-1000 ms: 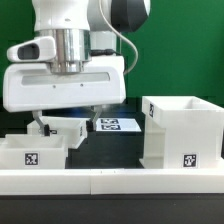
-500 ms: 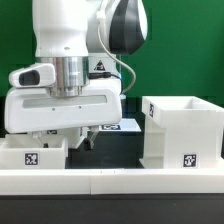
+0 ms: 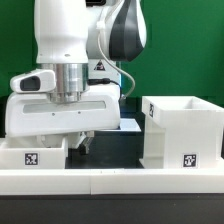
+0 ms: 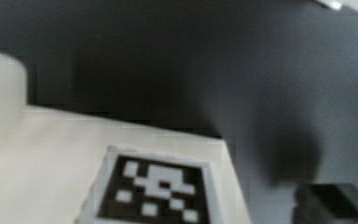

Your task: Assemble drawer

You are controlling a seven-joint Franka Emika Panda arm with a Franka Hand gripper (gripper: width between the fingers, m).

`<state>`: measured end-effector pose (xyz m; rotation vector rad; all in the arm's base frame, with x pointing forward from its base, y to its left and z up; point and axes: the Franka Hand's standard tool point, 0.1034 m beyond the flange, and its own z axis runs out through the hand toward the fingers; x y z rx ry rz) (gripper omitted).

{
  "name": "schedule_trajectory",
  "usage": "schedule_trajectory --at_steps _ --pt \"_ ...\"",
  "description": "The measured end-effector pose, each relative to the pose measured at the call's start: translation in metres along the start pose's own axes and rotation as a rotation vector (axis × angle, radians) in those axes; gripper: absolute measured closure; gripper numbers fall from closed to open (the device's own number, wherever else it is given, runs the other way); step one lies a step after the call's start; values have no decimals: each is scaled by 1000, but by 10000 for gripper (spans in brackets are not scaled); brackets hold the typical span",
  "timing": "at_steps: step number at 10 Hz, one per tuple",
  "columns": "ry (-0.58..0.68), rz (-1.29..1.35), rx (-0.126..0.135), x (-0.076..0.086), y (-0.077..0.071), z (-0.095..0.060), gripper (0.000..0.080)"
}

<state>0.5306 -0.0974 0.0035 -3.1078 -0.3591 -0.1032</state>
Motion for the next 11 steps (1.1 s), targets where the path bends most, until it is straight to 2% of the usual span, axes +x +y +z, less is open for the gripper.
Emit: schedule_trajectory --at_steps 1,2,3,4,5,6,11 --pt "0 -2 0 0 0 0 409" --pt "3 -15 -2 0 1 0 409" --pt "3 -16 -2 1 1 0 591" --pt "3 -17 -2 1 1 0 718" --pt "3 -16 -2 1 1 0 718" --pt "3 -17 -2 1 1 0 758" --pt "2 -23 -2 1 -1 -1 758"
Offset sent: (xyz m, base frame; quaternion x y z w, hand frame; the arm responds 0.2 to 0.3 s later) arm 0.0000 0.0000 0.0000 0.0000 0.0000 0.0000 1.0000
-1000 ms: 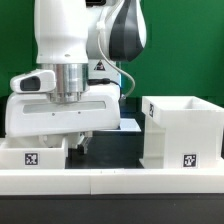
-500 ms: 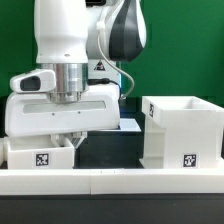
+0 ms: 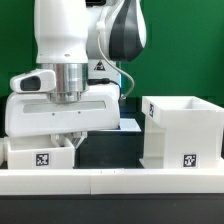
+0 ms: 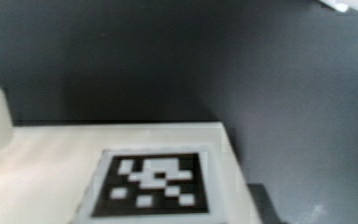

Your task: Assemble drawer

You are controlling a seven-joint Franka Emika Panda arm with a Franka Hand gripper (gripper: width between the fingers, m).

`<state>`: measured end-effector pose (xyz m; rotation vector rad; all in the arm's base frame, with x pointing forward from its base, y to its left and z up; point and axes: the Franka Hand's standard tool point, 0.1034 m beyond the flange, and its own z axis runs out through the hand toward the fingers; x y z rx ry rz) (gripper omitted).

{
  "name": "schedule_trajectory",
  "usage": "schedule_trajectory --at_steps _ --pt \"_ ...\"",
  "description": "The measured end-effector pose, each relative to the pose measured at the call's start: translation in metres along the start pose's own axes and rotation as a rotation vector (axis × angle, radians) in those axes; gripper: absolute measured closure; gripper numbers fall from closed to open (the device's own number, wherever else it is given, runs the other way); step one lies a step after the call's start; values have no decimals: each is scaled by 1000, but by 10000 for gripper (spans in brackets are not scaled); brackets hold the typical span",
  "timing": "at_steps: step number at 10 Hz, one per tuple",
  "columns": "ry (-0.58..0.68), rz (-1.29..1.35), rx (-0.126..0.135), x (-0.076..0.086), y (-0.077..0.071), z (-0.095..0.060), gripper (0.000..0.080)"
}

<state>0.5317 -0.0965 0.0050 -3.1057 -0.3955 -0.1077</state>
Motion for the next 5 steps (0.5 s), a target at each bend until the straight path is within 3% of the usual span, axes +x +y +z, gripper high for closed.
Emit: schedule_trajectory --at_steps 3,5 --pt "17 -73 -2 8 -13 -19 758" --pt "-12 -150 26 6 -19 -26 758"
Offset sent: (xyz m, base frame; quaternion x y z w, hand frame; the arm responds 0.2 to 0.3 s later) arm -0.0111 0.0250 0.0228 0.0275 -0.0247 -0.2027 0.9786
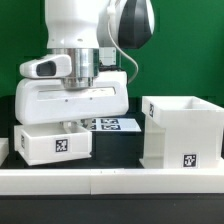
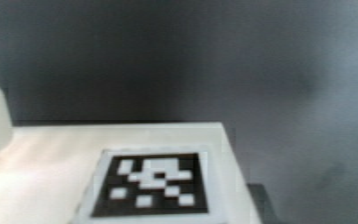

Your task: Assemble drawer

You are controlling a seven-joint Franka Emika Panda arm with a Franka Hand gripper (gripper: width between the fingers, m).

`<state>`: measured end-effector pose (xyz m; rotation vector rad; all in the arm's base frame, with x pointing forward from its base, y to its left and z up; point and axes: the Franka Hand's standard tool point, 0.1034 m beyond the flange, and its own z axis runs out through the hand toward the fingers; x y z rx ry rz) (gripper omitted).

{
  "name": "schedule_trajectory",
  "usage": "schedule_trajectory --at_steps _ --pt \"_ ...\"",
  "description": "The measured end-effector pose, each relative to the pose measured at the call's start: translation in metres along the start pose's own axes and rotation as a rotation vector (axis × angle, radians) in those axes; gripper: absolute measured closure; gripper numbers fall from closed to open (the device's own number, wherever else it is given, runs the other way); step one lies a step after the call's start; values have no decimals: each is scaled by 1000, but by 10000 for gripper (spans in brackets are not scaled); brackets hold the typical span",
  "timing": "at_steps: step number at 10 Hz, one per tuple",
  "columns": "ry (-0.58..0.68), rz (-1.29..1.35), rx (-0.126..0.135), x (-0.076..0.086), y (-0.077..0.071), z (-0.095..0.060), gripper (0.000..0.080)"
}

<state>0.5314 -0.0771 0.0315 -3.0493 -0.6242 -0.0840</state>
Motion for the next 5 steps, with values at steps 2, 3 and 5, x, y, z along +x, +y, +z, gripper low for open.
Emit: schedule_trajectory --at_steps 2,3,5 --pt "-5 -112 -4 -2 1 2 758" --pt "-7 -174 -5 -2 2 2 758" --pt "-11 -342 -7 -4 1 3 758"
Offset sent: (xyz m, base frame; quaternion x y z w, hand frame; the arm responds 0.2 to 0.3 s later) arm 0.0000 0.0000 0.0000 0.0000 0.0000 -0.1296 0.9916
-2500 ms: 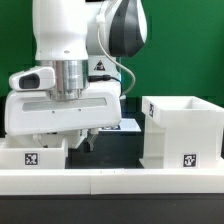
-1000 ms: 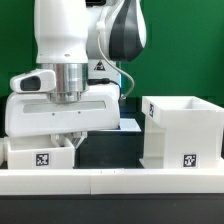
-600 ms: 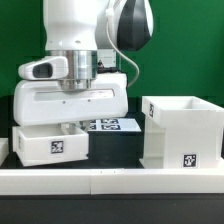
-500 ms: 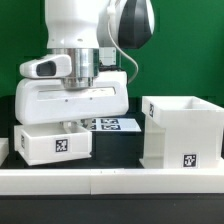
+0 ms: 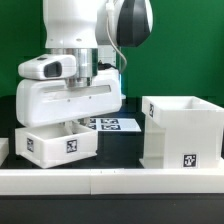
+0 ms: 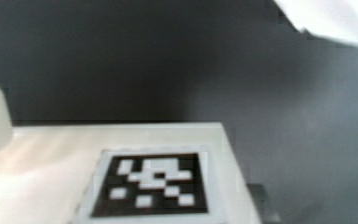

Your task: Assemble drawer

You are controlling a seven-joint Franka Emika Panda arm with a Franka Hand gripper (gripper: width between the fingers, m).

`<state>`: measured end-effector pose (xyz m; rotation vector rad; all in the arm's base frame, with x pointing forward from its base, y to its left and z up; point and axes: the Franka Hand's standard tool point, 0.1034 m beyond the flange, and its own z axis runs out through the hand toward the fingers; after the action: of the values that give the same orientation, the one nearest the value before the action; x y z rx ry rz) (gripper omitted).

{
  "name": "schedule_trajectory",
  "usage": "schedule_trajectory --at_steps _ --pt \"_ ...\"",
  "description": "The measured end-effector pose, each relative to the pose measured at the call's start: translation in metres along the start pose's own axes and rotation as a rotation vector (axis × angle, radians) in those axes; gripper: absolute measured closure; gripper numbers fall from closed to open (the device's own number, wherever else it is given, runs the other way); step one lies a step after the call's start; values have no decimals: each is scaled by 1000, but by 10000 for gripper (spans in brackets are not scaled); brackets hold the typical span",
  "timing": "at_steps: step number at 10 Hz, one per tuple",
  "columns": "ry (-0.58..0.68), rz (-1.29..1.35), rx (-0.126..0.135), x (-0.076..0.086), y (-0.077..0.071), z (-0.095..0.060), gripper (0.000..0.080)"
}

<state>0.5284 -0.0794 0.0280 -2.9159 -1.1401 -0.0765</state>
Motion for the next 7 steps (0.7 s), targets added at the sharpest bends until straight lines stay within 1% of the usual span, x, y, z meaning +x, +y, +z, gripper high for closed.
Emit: schedule_trajectory --at_steps 1,2,4,7 --pt "-5 -59 6 2 -3 0 758" --pt "-10 -160 4 3 -4 1 758" --pt "-14 -263 4 0 -3 1 758" --pt "-30 -492 2 -5 0 4 758"
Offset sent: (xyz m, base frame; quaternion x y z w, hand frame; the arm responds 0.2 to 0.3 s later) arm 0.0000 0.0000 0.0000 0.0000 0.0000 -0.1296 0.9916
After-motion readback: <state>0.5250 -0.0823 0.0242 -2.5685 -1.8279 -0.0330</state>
